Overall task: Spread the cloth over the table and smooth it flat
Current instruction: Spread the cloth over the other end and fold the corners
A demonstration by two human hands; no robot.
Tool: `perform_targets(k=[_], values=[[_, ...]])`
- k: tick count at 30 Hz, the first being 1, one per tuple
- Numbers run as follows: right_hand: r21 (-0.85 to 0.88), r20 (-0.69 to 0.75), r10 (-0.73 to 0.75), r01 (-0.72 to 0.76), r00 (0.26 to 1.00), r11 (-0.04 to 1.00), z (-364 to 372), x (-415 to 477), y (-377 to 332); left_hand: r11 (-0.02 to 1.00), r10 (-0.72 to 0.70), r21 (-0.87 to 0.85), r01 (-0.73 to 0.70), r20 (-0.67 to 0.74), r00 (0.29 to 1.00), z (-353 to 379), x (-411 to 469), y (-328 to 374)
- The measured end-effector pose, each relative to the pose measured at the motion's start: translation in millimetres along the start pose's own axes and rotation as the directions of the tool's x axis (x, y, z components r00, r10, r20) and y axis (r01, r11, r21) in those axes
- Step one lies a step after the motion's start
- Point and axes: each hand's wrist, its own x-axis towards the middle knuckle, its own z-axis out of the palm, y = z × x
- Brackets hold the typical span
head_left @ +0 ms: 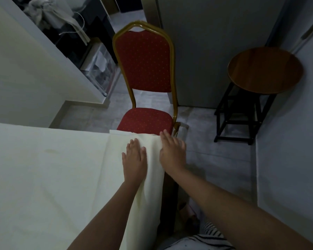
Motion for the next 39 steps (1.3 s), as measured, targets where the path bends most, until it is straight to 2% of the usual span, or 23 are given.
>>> perform_targets(k=[2, 4, 6, 9, 14, 19, 23, 25, 27, 28, 29, 31, 33, 36, 39], values=[[0.037, 0.016, 0.129, -0.129, 0.992, 0.991, -2, 9, 10, 0.999, -0.041, -0.031, 0.040, -0.034, 0.999, 6, 0, 10], [0.047, 0.068, 0.169, -0.172, 0.983, 0.984, -3, 18, 13, 0.997, -0.068, -0.046, 0.066, -0.047, 0.997, 11, -2, 17], [0.084, 0.078, 0.142, -0.148, 0.987, 0.985, -2, 23, 10, 0.995, -0.085, -0.061, 0.082, -0.047, 0.995, 14, -3, 18], [0.151, -0.009, 0.063, -0.061, 0.998, 0.987, -1, 20, 4, 0.991, -0.099, -0.095, 0.093, -0.059, 0.993, 13, -5, 17], [0.161, -0.096, -0.038, 0.053, 0.995, 0.985, -3, 16, 4, 0.988, -0.133, -0.094, 0.125, -0.085, 0.988, 13, -7, 20], [0.168, -0.093, -0.092, 0.107, 0.991, 0.980, -12, 28, 3, 0.980, -0.159, -0.137, 0.144, -0.102, 0.982, 11, -10, 22], [0.265, -0.134, -0.131, 0.163, 0.982, 0.950, -20, 40, -9, 0.989, -0.127, -0.093, 0.112, -0.175, 0.976, 7, -14, 22], [0.340, -0.050, -0.188, 0.194, 0.981, 0.920, -24, 46, -17, 0.992, -0.120, -0.066, 0.109, -0.187, 0.975, 6, -15, 22], [0.409, 0.133, -0.207, 0.137, 0.969, 0.902, -25, 52, -20, 0.989, -0.142, -0.054, 0.134, -0.168, 0.976, 8, -18, 22], [0.457, 0.241, -0.176, 0.048, 0.954, 0.888, -25, 55, -21, 0.986, -0.164, -0.065, 0.155, -0.151, 0.975, 10, -19, 23], [0.526, 0.339, -0.122, -0.080, 0.933, 0.847, -25, 56, -21, 0.979, -0.192, -0.091, 0.181, -0.135, 0.972, 11, -21, 24], [0.628, 0.476, 0.005, -0.344, 0.879, 0.699, -26, 57, -24, 0.955, -0.266, -0.163, 0.246, -0.120, 0.956, 13, -21, 26], [0.619, 0.535, 0.114, -0.480, 0.837, 0.622, -24, 55, -25, 0.930, -0.326, -0.212, 0.299, -0.106, 0.939, 13, -20, 28], [0.565, 0.520, 0.181, -0.496, 0.835, 0.659, -22, 55, -25, 0.925, -0.339, -0.223, 0.308, -0.121, 0.933, 12, -21, 28], [0.524, 0.479, 0.104, -0.380, 0.871, 0.762, -23, 53, -28, 0.918, -0.362, -0.223, 0.328, -0.135, 0.922, 14, -23, 25]])
